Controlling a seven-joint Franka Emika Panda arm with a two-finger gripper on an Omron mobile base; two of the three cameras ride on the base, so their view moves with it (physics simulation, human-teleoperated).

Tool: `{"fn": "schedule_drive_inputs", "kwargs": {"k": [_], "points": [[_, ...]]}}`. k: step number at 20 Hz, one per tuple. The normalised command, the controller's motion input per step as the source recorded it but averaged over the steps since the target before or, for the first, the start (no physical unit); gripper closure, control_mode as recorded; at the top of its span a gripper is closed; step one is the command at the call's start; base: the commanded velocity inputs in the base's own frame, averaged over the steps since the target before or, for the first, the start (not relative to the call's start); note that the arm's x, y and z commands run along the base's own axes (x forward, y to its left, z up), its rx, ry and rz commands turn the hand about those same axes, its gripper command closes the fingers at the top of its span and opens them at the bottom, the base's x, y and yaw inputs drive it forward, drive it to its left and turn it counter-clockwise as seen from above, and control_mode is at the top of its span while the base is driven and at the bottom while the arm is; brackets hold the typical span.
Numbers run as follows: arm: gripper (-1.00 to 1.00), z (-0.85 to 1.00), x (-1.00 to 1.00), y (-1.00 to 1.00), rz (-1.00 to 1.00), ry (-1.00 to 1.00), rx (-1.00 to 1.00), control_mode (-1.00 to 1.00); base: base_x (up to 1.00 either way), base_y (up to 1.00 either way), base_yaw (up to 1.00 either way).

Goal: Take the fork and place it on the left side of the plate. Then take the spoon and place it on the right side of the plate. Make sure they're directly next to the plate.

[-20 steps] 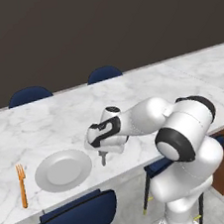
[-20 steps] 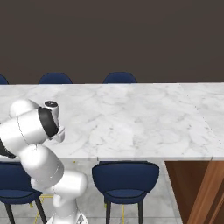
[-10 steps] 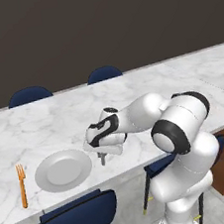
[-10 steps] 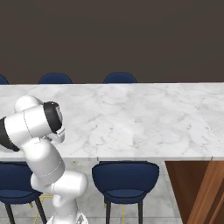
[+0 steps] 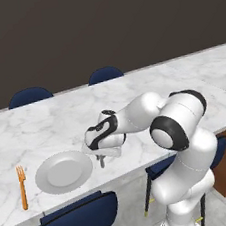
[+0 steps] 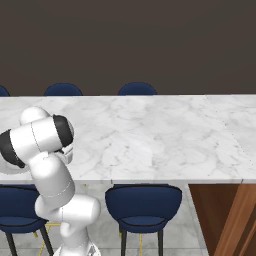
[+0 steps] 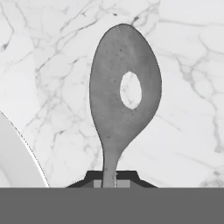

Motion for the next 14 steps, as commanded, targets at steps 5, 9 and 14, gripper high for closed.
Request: {"fn": "schedule_drive_inputs", "kwargs": {"k": [5, 9, 14], "points": [[-1.0, -0.03, 0.02, 0.0, 0.01, 0.0, 0.0, -1.0, 0.0, 0.0, 0.0], [-1.0, 0.0, 0.0, 0.0, 0.0, 0.0, 0.0, -1.0, 0.0, 0.0, 0.0], [-1.0, 0.0, 0.0, -0.06, 0.0, 0.0, 0.0, -1.0, 0.0, 0.0, 0.0]]}}
